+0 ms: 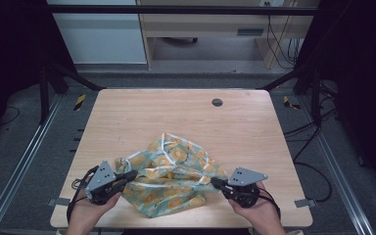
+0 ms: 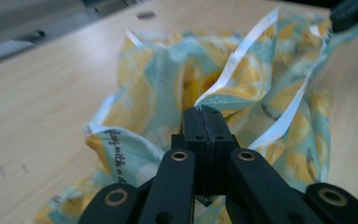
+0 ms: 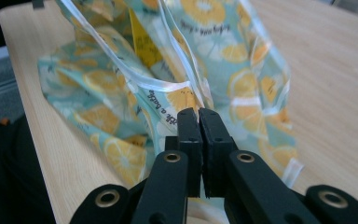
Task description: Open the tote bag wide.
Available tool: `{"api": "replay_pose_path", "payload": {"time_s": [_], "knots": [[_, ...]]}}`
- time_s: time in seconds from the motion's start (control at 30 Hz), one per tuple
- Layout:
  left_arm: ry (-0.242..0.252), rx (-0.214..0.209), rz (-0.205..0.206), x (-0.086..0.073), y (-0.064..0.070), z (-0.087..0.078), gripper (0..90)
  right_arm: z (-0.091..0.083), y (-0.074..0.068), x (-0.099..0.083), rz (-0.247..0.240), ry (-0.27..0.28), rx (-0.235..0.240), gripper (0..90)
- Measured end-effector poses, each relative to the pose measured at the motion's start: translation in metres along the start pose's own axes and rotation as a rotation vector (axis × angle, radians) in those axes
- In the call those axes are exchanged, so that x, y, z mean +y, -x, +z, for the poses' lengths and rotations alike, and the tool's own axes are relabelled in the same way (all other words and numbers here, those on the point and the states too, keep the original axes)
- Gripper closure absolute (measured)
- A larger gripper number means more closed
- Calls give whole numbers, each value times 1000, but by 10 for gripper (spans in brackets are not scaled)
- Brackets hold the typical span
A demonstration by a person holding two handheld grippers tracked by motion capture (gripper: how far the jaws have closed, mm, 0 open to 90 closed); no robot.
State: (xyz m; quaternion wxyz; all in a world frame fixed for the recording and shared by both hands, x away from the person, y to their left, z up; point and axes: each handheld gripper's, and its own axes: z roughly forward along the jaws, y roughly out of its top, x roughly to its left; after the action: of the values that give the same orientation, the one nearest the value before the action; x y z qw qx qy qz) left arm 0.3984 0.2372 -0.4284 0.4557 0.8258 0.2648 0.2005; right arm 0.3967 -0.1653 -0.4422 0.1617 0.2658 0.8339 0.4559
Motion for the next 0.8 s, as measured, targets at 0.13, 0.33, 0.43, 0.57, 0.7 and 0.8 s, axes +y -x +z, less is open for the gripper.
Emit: {"api": "replay_pose_path", "payload": {"time_s": [0.13,0.33,0.43,0.57,0.7,0.8], "knots": [[-78,-10,33,-6,2,13,900,8,1,-5,1,-44,5,877],[-145,-20,73,-12,1,24,894,15,2,-11,5,-94,22,828],[-168,-25,88,-15,-1,26,884,19,1,-15,5,-121,26,716],[-191,-15,92,-17,-1,29,885,19,0,-13,-7,-105,26,582],[-185,-16,89,-15,-1,30,884,20,-1,-4,-8,-69,12,477],[-183,-16,89,-16,-1,30,883,23,1,1,0,-55,3,420]]}}
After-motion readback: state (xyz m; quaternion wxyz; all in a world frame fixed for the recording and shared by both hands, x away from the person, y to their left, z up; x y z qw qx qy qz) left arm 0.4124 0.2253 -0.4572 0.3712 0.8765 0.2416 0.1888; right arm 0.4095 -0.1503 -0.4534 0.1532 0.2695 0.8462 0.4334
